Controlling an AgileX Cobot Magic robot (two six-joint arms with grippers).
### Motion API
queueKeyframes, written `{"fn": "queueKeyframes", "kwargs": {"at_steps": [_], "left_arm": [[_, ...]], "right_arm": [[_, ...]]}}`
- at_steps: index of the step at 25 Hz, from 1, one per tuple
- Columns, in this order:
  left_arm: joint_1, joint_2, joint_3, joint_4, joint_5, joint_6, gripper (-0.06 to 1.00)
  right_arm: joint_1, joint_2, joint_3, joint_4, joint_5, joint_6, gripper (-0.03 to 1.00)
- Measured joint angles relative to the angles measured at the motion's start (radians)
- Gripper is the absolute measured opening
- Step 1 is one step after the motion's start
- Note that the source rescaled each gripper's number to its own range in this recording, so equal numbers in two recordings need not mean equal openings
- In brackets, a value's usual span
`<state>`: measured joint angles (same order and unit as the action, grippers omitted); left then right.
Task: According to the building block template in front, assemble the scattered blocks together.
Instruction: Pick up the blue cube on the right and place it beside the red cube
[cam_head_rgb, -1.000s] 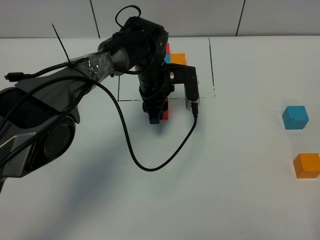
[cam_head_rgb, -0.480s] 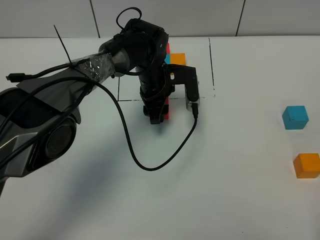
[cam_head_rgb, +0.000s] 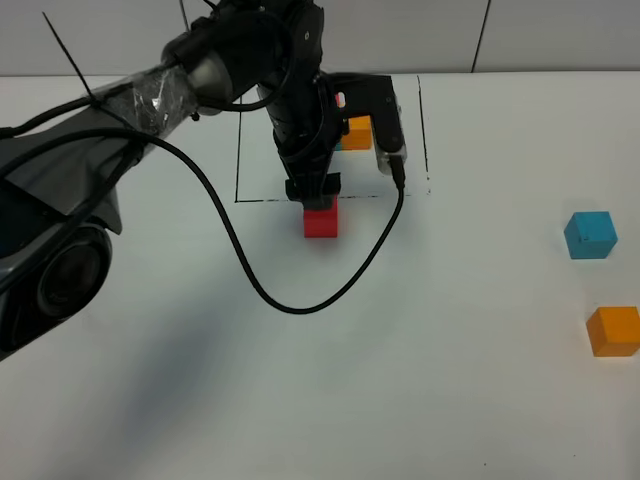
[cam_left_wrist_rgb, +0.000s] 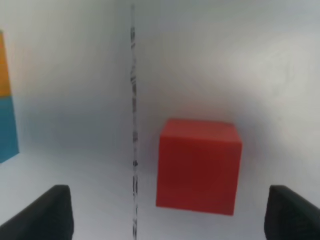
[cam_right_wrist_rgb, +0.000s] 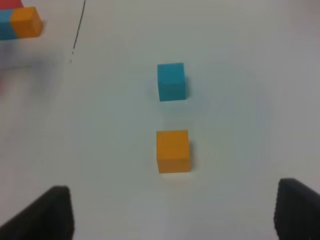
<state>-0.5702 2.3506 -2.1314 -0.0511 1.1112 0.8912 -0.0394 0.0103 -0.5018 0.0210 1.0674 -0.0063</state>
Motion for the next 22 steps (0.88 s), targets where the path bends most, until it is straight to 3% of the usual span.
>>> {"fn": "queueKeyframes", "kwargs": {"at_steps": [4,14,18,22], "left_arm": [[0.037,-0.061,0.0,-0.003,0.015,-0.123,0.85],[0.195,-0.222,0.0,-0.023,0.077,-0.294,0.85],[0.266,-0.271,0.005,-0.025,0.082,-0.411,0.85],[0.317,-0.361,0.1,-0.008,0.082,-0.463,0.85]], "right_arm": [[0.0,0.0,0.0,0.0,0.0,0.0,0.65],[0.0,0.0,0.0,0.0,0.0,0.0,0.65],[0.0,0.0,0.0,0.0,0.0,0.0,0.65],[0.0,0.0,0.0,0.0,0.0,0.0,0.65]]}}
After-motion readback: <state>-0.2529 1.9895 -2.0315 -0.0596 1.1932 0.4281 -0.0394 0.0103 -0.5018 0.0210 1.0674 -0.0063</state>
